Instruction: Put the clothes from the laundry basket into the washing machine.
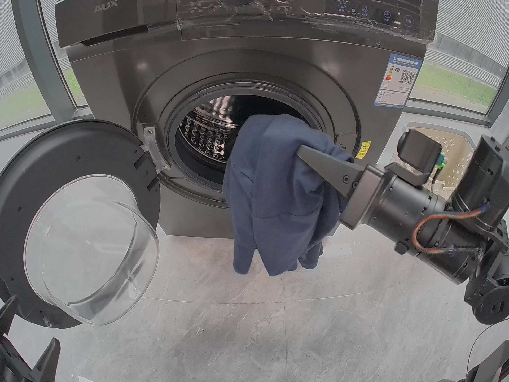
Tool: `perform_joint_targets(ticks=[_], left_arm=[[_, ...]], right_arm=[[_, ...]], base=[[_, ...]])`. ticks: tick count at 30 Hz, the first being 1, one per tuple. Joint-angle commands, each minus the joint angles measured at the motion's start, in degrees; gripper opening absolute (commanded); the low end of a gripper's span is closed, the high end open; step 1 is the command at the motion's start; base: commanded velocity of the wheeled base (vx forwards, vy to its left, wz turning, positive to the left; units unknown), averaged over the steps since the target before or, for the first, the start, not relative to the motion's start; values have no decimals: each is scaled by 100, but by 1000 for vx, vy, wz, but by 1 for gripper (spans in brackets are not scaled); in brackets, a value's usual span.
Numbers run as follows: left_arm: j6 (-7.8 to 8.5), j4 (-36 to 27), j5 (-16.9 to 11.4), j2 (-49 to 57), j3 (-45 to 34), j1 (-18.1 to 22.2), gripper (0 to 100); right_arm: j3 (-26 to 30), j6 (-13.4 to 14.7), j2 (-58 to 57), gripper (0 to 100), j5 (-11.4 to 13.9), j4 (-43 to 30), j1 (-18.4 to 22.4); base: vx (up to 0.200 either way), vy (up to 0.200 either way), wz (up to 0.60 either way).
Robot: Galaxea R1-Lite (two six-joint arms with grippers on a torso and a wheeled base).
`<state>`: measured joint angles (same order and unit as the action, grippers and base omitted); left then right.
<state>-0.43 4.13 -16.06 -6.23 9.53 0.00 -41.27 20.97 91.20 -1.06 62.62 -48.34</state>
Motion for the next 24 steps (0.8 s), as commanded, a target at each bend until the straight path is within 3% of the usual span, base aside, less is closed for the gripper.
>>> perform_joint_targets(ticks=[1, 5, 8, 10, 12, 17, 24], left_arm=[[87, 527, -926, -1759, 453, -53, 100], [341, 1090, -1444, -2778, 453, -290, 100], [438, 1432, -1497, -3525, 444, -589, 100], [421, 1573, -1497, -3789, 453, -756, 100], [350, 2118, -1479, -4404, 462, -1213, 100], [262, 2786, -1444, -5318, 523, -1661, 100], [280, 3199, -1444, -6435, 840, -1854, 100]], right_arm=[[-400, 30, 583, 0, -184, 312, -115], [-338, 39, 636, 0, -219, 259, -9], [-171, 21, 654, 0, -500, 321, -36], [-180, 21, 636, 0, -518, 321, -36], [-250, 21, 601, 0, -509, 321, -44], [-198, 30, 452, 0, -500, 329, -141], [-75, 39, 232, 0, -448, 321, -150]], base=[[0, 0, 0], [0, 0, 0], [0, 0, 0], [0, 0, 0], [0, 0, 0], [0, 0, 0], [0, 0, 0]])
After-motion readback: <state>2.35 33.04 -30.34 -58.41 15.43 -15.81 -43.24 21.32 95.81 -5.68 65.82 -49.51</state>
